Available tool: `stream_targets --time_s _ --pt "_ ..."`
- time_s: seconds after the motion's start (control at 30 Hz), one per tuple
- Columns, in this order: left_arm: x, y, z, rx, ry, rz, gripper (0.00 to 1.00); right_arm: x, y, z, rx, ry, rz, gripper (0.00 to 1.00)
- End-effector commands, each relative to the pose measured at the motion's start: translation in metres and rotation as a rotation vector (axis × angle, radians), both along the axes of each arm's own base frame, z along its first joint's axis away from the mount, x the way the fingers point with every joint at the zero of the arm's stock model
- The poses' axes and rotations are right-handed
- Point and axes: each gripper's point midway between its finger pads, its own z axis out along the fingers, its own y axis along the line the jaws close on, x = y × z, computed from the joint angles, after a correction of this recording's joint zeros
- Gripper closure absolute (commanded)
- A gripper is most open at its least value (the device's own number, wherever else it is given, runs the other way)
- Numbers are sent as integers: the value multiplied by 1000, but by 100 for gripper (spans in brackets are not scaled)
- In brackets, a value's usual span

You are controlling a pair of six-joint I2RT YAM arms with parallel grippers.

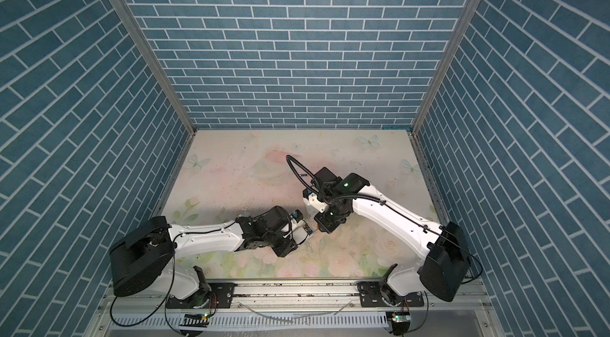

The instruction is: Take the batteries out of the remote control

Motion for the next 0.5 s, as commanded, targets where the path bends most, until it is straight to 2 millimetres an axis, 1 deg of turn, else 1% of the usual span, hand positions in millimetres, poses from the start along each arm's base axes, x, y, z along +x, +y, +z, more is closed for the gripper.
stream_targets --time_s 0.0,0.47 --pt "-14 11 -17 55 52 -23 56 1 2 1 15 -19 25 100" --pt "-13 10 -15 45 48 -24 56 7 8 -4 34 -41 11 100"
